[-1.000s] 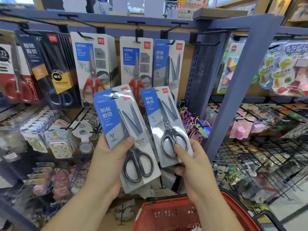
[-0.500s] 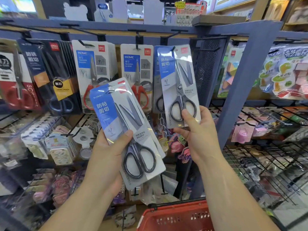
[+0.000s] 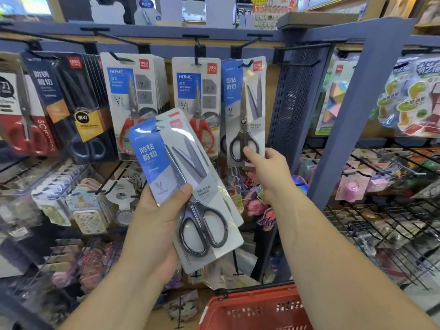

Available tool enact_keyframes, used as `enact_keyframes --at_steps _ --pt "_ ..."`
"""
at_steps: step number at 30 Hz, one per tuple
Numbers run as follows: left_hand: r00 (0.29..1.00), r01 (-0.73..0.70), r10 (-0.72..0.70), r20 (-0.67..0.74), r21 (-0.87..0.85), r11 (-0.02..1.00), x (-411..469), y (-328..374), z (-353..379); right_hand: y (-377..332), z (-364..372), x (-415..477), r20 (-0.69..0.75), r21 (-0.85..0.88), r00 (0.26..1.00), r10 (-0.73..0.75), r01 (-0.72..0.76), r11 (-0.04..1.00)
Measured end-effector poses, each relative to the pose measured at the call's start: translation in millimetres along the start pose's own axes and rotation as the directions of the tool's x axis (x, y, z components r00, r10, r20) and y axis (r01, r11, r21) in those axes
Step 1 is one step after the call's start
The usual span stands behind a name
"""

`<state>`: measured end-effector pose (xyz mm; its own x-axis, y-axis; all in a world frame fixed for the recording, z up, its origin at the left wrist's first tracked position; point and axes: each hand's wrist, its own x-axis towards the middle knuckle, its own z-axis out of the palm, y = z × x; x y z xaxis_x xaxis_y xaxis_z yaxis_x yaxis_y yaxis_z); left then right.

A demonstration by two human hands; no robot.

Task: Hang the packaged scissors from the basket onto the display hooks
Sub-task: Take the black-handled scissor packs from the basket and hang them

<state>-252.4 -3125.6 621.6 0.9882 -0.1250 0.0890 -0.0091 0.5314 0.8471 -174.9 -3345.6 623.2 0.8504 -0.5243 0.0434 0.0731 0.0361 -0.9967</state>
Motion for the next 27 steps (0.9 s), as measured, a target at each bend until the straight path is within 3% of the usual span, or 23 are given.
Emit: enact_keyframes --at_steps 5,8,10,12,14,16,19,27 --pt "1.000 -0.004 0.004 0.022 -0.007 1.000 -3.5 2.1 2.5 5.4 -6.5 -7.3 -0.103 -0.110 0.995 -0.003 -0.009 0.994" --pt "1.000 -0.008 0.008 0.009 -0.001 1.000 -2.4 -0.5 0.8 1.6 -12.4 -40.1 -0.118 -0.065 0.993 0.004 -0.011 0.998" --pt "1.000 -0.006 0.006 -0.010 0.002 1.000 -0.2 -4.1 0.9 -1.7 -13.6 -72.1 -0.007 -0.010 1.000 -0.007 0.007 1.000" --pt "1.000 -0.002 0.002 -0.014 0.006 1.000 0.4 -7.3 2.9 -3.8 -12.9 -106.9 0.199 0.006 0.978 -0.061 0.061 0.998" --pt "1.000 0.006 -0.005 -0.015 0.006 1.000 -1.2 -10.0 5.9 1.3 -9.4 -133.9 0.365 -0.051 0.926 -0.098 0.125 0.991" --pt "0.999 0.018 -0.018 -0.027 0.006 1.000 -3.5 -13.0 9.7 14.1 -4.3 -149.5 0.411 -0.136 0.905 -0.113 0.183 0.974" --pt "0.998 0.029 -0.029 -0.048 0.005 1.000 -7.2 -17.4 14.4 27.4 -2.7 -155.5 0.320 -0.103 0.931 -0.177 0.219 0.970" --pt "0.980 0.199 -0.199 0.009 -0.074 0.977 -20.0 -23.2 20.2 35.9 -16.2 -152.4 0.154 0.131 0.977 -0.148 0.128 0.983"
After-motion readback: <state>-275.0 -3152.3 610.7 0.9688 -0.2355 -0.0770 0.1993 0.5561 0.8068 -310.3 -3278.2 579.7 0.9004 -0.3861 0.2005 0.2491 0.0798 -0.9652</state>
